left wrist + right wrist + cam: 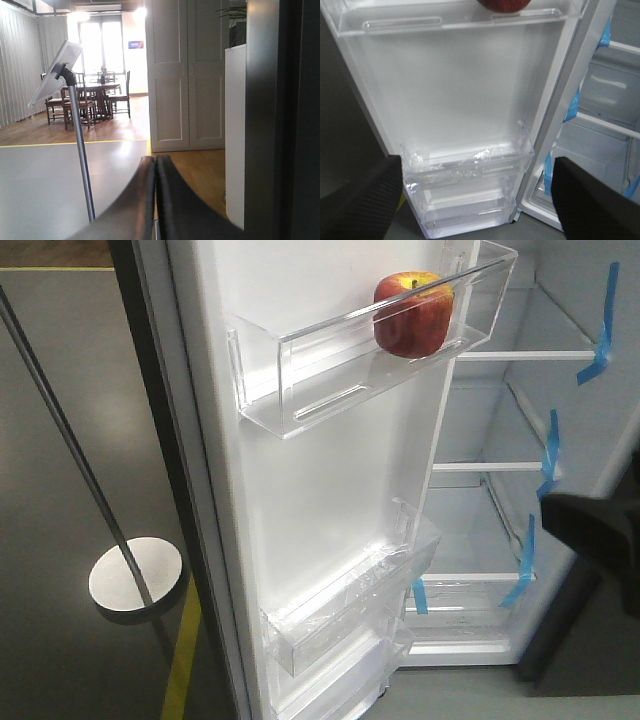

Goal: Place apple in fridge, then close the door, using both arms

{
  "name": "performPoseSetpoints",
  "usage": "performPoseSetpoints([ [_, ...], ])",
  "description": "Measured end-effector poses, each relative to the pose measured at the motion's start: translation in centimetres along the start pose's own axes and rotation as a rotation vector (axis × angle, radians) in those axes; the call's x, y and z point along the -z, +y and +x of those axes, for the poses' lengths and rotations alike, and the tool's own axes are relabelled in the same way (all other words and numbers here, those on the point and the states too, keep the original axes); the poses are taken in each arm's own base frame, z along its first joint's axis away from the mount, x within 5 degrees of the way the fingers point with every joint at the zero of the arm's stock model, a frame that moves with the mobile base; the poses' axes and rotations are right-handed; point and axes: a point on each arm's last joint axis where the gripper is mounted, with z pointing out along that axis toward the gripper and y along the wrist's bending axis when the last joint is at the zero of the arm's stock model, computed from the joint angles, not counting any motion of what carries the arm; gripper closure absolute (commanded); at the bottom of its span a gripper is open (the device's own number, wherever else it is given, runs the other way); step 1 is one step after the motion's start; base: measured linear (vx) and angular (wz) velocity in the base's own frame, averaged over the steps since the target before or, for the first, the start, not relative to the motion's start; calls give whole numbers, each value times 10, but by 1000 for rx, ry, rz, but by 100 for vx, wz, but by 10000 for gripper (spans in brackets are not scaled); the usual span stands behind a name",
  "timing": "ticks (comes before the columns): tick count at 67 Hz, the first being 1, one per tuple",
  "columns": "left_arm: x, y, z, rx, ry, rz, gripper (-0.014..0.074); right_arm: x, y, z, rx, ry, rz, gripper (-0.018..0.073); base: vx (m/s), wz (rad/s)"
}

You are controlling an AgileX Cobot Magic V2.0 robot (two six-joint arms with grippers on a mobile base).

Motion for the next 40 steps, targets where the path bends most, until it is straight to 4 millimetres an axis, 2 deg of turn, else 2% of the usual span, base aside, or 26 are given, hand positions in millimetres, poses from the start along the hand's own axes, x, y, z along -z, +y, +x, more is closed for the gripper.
performPoseSetpoints([
  [15, 0, 0, 0, 0, 0, 0, 603, 22, 4, 52, 1, 71, -8, -20, 0, 0],
  [25, 0, 0, 0, 0, 0, 0, 603, 34, 7, 81, -15, 116, -20, -20, 0, 0],
  [40, 0, 0, 0, 0, 0, 0, 603, 53, 11, 109, -29, 165, -51, -20, 0, 0],
])
